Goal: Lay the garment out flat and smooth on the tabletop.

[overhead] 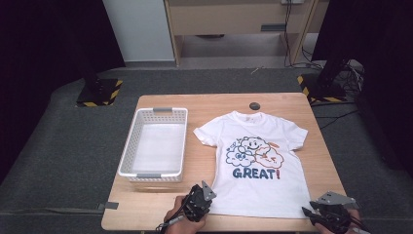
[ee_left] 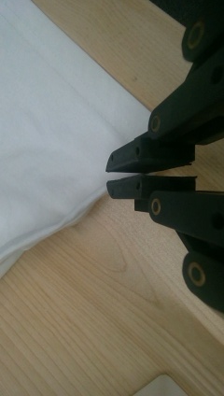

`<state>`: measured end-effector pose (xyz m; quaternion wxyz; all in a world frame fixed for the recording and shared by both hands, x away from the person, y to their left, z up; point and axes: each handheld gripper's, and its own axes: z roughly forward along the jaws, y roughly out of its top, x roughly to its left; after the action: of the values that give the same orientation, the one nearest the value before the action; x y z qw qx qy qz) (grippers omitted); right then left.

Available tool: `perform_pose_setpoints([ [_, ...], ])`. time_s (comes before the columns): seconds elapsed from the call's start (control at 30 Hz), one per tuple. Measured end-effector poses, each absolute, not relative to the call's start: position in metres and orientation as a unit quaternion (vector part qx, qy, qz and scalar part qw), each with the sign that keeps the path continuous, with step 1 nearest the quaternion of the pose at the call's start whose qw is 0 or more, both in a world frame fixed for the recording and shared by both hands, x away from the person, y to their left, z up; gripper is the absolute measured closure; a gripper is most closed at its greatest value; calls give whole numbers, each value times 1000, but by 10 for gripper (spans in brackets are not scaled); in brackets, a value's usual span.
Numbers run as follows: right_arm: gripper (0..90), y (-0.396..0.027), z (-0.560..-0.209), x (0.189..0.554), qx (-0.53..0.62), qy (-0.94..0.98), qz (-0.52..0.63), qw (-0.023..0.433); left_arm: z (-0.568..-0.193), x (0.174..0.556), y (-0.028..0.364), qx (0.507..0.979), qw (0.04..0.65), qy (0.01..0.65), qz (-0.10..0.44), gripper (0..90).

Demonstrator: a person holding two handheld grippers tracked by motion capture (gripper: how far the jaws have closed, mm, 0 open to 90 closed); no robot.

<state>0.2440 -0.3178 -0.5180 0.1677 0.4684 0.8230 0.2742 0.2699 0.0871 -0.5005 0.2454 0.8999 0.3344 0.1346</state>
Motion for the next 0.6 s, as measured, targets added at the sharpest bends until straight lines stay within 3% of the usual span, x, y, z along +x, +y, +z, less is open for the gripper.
perform_pose_setpoints([
  [0.2, 595, -324, -517, 238, 473, 822, 270, 166, -502, 265, 88, 900, 243, 335, 136, 840],
  [0.27, 551, -325, -517, 236, 472, 823, 267, 166, -498, 265, 87, 888, 261, 345, 155, 697],
  [0.43, 338, -325, -512, 239, 468, 811, 301, 180, -490, 270, 79, 867, 308, 349, 174, 344],
  [0.6, 186, -324, -515, 255, 472, 800, 317, 191, -487, 285, 63, 867, 334, 333, 165, 199],
])
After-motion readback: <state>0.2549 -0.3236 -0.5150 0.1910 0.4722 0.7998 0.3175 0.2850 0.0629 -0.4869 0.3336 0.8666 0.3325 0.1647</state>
